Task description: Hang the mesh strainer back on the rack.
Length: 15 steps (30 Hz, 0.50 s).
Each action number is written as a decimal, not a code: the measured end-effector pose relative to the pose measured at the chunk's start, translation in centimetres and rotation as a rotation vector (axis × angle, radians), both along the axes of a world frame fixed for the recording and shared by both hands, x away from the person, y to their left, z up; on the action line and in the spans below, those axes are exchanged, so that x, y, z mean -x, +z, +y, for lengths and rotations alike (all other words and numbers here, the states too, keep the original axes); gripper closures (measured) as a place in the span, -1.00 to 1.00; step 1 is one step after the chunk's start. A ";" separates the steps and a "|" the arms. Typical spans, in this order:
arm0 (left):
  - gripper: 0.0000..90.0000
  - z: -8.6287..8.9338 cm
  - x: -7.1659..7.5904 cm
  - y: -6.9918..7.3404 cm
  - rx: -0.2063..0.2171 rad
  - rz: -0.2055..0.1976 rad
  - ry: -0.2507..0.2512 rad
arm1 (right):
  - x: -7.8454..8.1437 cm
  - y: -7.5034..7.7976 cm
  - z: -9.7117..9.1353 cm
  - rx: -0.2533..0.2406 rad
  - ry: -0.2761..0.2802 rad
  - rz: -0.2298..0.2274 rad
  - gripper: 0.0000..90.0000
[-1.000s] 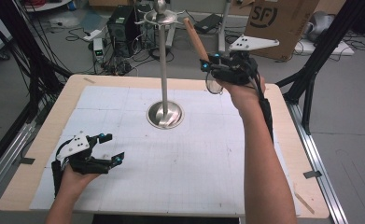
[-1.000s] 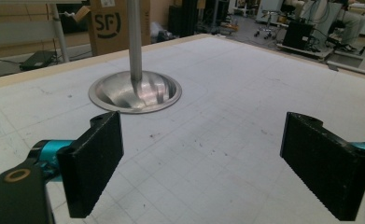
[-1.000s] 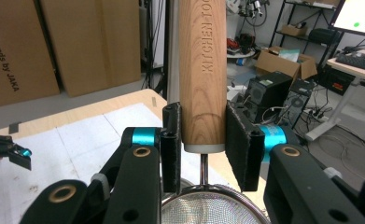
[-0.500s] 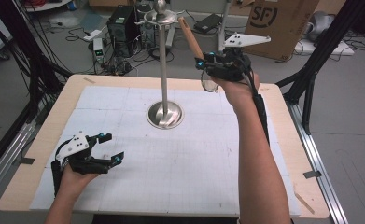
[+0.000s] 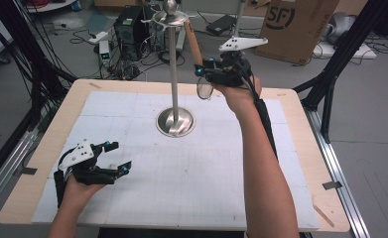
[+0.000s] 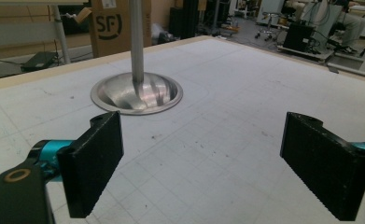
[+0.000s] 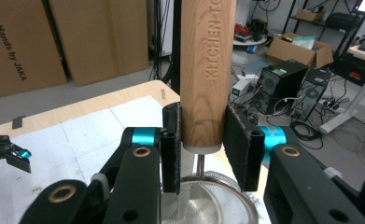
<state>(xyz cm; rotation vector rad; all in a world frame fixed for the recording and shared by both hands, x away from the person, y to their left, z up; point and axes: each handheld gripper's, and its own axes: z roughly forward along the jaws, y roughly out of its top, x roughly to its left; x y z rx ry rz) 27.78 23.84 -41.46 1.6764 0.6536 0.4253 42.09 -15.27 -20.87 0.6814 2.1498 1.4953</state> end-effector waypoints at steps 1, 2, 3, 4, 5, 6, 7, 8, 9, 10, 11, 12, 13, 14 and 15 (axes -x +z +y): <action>-0.69 0.0 0.0 0.0 0.000 0.000 0.000 | 0.0 0.0 0.2 0.004 -0.004 0.007 0.52; -0.69 0.0 0.0 0.0 0.000 0.000 0.000 | -0.1 -0.1 0.3 0.008 -0.006 0.002 0.52; -0.69 0.0 0.0 0.0 0.000 0.000 0.000 | -0.1 -0.1 0.4 0.005 -0.006 0.008 0.52; -0.69 0.0 0.0 0.0 -0.001 0.000 0.000 | -0.1 -0.1 0.5 0.010 -0.010 0.004 0.52; -0.69 0.0 0.0 0.0 -0.002 0.000 0.002 | -0.2 -0.1 0.5 0.016 -0.013 0.001 0.52; -0.69 0.0 0.0 0.0 -0.002 0.000 0.001 | -0.2 -0.1 0.6 0.016 -0.017 0.006 0.52; -0.69 0.0 0.0 0.0 -0.003 0.000 0.001 | -0.2 -0.1 0.7 0.017 -0.020 0.012 0.52; -0.69 0.0 0.0 0.0 -0.003 0.000 0.002 | -0.3 -0.1 0.8 0.017 -0.024 0.009 0.52; -0.69 0.0 0.0 0.0 -0.003 0.001 0.000 | -0.3 -0.1 0.9 0.019 -0.023 0.011 0.52; -0.69 0.0 0.0 0.0 -0.002 0.000 0.000 | -0.3 -0.1 0.9 0.023 -0.025 0.011 0.52; -0.69 0.0 0.0 0.0 -0.001 -0.001 0.001 | -0.3 -0.1 1.0 0.021 -0.024 0.012 0.52; -0.69 0.0 0.0 0.0 0.000 0.000 0.002 | -0.4 -0.1 1.0 0.026 -0.027 0.000 0.52; -0.69 0.0 0.0 0.0 0.001 0.001 0.001 | -0.4 -0.2 1.0 0.024 -0.027 0.010 0.52; -0.69 0.0 0.0 0.1 -0.002 0.002 0.001 | -0.4 -0.2 1.1 0.022 -0.027 0.012 0.52; -0.69 0.0 0.0 0.0 0.004 -0.001 0.006 | -0.4 -0.2 1.1 0.025 -0.027 0.011 0.52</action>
